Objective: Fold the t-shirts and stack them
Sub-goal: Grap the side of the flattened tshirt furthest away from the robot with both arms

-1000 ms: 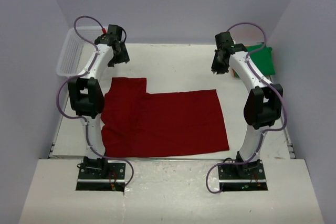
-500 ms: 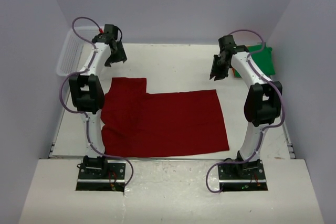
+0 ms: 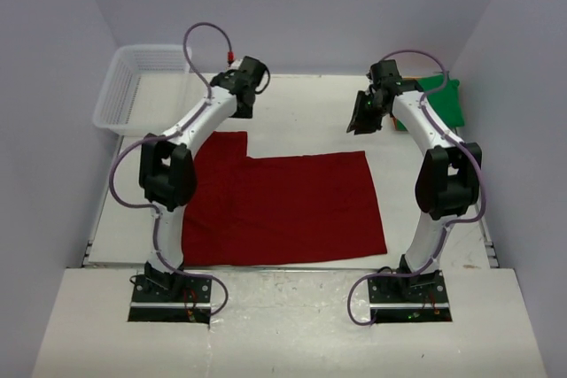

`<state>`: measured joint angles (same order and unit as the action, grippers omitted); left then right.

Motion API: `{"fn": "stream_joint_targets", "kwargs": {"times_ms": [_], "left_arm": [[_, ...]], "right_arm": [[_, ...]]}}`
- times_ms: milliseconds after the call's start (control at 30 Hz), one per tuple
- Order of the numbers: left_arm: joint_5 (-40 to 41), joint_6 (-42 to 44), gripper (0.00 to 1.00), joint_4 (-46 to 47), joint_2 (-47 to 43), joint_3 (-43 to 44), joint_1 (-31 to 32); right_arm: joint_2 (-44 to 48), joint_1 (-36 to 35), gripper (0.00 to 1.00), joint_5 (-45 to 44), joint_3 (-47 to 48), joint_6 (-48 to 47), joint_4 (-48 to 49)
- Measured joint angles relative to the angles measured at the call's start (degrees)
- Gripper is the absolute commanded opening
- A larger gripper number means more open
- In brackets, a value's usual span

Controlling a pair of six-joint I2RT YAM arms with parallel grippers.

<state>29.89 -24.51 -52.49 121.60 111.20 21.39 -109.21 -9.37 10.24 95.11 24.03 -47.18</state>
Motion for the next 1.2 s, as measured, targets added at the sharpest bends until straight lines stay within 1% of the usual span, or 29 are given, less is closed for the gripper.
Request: {"fn": "stream_joint_targets", "kwargs": {"times_ms": [100,167,200,300,333,367,433,500,567,633,733,933,1200], "left_arm": [[9.2,1.57,0.59,0.55,-6.1,-2.03,9.84],[16.15,3.96,0.6,4.07,-11.17,-6.36,16.31],[19.82,6.6,0.62,6.43,-13.97,-9.49,19.47],[31.19,18.49,0.62,20.2,-23.19,-22.77,28.98],[34.32,23.96,0.63,26.1,-25.4,-26.71,31.61],[37.44,29.99,0.64,33.22,-26.51,-29.11,33.16],[41.81,39.8,0.64,43.74,-27.87,-34.58,36.81],[45.33,50.01,0.65,53.44,-27.36,-37.13,38.93],[47.84,57.81,0.65,60.85,-26.67,-38.64,40.59],[49.44,63.3,0.65,65.7,-26.18,-39.23,41.79],[51.28,69.16,0.65,71.38,-25.9,-39.47,43.32],[53.02,74.2,0.65,77.09,-25.9,-39.58,44.76],[54.25,77.15,0.65,79.47,-25.88,-39.69,45.11]], "right_arm": [[0.04,-0.33,0.31,1.07,0.04,0.11,0.07],[0.04,-0.74,0.31,1.55,0.26,0.17,0.02],[0.04,-1.01,0.31,1.7,0.5,0.2,0.0],[0.04,-2.19,0.31,1.81,1.68,0.22,-0.11],[0.09,-2.58,0.32,1.79,2.05,0.22,-0.11],[0.11,-2.93,0.32,1.75,2.38,0.24,-0.15],[0.11,-3.52,0.32,1.75,2.84,0.22,-0.24],[0.11,-3.93,0.33,1.66,3.19,0.17,-0.39],[0.11,-4.09,0.33,1.33,3.37,0.17,-0.61],[0.11,-4.09,0.33,1.14,3.43,0.15,-0.96],[0.11,-4.09,0.33,0.81,3.43,0.15,-1.49],[0.11,-4.13,0.34,-0.02,3.43,0.07,-1.75],[0.11,-4.13,0.34,-0.26,3.43,-0.13,-1.75]]}}
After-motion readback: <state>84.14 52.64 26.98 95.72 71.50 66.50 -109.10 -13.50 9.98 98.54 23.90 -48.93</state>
